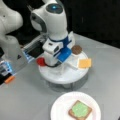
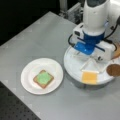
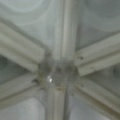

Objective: Ingredient selection for cheeseburger or sandwich

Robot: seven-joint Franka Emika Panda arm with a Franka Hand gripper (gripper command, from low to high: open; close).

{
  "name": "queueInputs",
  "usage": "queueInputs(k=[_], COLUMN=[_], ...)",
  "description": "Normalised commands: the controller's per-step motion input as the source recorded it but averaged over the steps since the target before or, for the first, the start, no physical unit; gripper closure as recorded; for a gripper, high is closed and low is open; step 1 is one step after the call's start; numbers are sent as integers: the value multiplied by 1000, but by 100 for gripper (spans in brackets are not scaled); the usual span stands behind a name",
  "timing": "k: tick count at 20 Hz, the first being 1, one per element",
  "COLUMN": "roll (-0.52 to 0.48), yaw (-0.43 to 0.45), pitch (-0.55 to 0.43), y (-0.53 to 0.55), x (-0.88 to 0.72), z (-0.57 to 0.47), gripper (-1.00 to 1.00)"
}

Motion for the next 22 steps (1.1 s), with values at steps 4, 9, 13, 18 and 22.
queueInputs(k=[4,9,13,18,22], roll=[-78,-65,-52,-41,-60], yaw=[98,83,83,113,182], pitch=[-203,-199,-187,-183,-160], y=[89,59,8,15,53], x=[-148,-173,-196,-208,-289], z=[-162,-195,-186,-194,-229], gripper=[-100,-100,-100,-100,-100])
